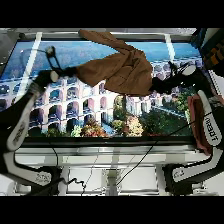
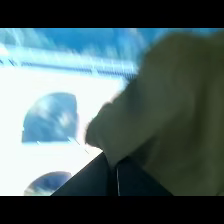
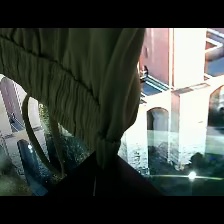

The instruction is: Fold the clothes and pants, and hang the long-sleeved shirts on hangers.

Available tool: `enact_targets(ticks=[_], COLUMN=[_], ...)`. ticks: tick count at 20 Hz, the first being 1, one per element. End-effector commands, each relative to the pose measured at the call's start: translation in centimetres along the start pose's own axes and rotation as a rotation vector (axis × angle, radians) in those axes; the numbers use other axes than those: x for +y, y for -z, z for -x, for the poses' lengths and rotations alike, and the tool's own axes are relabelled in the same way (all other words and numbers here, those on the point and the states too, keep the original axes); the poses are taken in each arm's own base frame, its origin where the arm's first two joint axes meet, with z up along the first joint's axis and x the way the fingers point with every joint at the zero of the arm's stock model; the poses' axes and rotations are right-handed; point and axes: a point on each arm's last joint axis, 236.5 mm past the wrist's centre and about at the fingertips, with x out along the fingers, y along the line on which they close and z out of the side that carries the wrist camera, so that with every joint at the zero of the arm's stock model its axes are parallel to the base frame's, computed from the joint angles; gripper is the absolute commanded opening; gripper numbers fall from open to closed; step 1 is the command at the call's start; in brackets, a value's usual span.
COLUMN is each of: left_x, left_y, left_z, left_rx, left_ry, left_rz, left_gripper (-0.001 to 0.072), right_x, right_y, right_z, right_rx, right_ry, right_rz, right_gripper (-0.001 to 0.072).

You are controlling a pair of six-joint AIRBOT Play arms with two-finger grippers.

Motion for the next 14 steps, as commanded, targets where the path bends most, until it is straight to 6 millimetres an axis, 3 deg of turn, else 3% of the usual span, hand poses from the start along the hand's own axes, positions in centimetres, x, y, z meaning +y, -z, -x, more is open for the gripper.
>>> enact_targets(ticks=[1,4,6,8,10,14], left_x=[4.0,7.5,9.9,11.9,13.3,16.4], left_y=[-9.3,-16.0,-18.6,-20.2,-21.2,-21.0], left_z=[8.8,18.1,23.7,28.9,33.5,40.6], left_rx=[-0.228,-0.44,-0.543,-0.628,-0.701,-0.751], left_ry=[-0.109,-0.183,-0.24,-0.296,-0.347,-0.492], left_rz=[-0.131,-0.115,-0.092,-0.075,-0.065,-0.089], left_gripper=[0.0018,0.0018,0.0018,0.0018,0.0018,0.0018], right_x=[0.0,0.5,0.5,0.6,0.8,1.8], right_y=[-3.0,-6.6,-7.5,-7.0,-5.5,-3.1], right_z=[6.6,14.1,18.0,20.8,22.4,25.0], right_rx=[-0.095,-0.288,-0.361,-0.373,-0.332,-0.329], right_ry=[0.072,0.107,0.122,0.136,0.153,0.187], right_rz=[0.088,0.126,0.135,0.146,0.198,0.254], right_gripper=[0.003,0.0029,0.0029,0.0029,0.0029,0.0029])
